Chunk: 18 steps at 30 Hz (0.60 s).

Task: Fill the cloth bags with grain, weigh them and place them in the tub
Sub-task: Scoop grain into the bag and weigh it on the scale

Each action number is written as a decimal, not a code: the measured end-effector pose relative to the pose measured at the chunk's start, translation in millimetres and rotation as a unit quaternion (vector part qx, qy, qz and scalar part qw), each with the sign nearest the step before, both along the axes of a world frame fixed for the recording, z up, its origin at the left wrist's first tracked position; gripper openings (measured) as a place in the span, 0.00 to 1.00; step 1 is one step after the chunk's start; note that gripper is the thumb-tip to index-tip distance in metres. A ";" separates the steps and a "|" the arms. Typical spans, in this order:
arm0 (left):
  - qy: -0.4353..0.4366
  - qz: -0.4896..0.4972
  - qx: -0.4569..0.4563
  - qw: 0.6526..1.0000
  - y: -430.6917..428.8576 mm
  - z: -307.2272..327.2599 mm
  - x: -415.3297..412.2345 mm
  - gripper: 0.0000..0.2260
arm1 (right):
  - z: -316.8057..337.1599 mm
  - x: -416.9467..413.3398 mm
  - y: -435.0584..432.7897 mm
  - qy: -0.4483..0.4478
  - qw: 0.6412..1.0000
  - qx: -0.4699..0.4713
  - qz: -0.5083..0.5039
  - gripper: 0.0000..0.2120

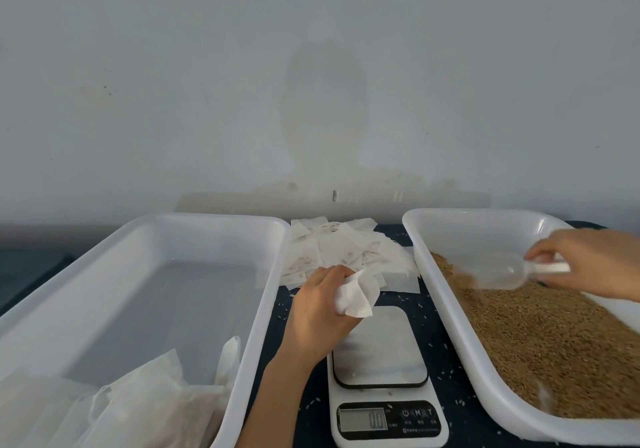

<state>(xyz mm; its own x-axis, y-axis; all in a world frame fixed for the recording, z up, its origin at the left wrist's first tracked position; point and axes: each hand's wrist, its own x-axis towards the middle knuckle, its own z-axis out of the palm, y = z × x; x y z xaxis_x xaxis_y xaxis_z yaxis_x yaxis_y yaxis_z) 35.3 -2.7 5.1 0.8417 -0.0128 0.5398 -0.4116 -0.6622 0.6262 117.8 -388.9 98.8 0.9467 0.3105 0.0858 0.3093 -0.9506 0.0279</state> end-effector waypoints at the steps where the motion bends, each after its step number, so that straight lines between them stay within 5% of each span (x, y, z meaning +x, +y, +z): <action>1: 0.002 -0.001 0.003 1.000 -0.3 -0.3 0.1 0.15 | 4.3 2.9 8.1 -0.060 0.998 -0.013 -0.005 0.18; 9: 0.005 -0.013 0.051 0.999 1.4 -0.3 -0.7 0.16 | -20.3 26.5 61.1 -0.112 0.937 -0.324 -0.064 0.24; 11: 0.004 -0.013 0.047 0.999 1.4 -0.2 -1.0 0.15 | -26.6 16.3 63.3 -0.091 0.942 -0.319 -0.055 0.27; 18: 0.011 -0.018 0.033 0.999 -0.8 0.0 -0.2 0.17 | -21.8 -22.1 31.2 -0.096 0.957 -0.272 -0.010 0.14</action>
<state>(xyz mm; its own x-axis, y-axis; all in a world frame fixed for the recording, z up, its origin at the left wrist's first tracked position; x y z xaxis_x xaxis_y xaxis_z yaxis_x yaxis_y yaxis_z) 35.1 -3.6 5.1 0.8521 -0.0775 0.5176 -0.4217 -0.6875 0.5912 95.7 -357.7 77.0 0.9361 0.3400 0.0901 0.2296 -0.7848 0.5756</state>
